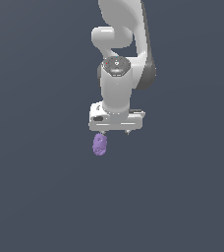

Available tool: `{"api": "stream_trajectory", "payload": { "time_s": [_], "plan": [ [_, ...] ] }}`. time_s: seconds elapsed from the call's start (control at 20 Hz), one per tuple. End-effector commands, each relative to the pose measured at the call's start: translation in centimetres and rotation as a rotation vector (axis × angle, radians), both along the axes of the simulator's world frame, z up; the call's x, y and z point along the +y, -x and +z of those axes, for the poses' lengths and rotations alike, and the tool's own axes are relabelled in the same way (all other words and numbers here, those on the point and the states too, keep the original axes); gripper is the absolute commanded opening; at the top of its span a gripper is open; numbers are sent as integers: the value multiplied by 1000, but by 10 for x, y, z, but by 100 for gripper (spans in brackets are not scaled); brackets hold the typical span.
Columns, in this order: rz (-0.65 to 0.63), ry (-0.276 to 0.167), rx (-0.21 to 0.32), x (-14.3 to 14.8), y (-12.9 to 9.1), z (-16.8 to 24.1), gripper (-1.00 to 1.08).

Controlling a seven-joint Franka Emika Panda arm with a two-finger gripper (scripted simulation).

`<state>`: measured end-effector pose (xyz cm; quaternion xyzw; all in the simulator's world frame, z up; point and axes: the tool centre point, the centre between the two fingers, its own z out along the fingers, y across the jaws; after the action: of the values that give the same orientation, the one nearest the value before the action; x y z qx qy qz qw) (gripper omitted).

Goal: Pick up the object and move it to a goal position.

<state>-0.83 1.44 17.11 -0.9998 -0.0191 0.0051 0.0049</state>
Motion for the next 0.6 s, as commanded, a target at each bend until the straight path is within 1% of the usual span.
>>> {"api": "stream_trajectory", "payload": {
  "time_s": [0.0, 0.55],
  "plan": [
    [0, 0, 0, 0, 0, 0, 100],
    [48, -10, 0, 6, 3, 7, 100]
  ]
}}
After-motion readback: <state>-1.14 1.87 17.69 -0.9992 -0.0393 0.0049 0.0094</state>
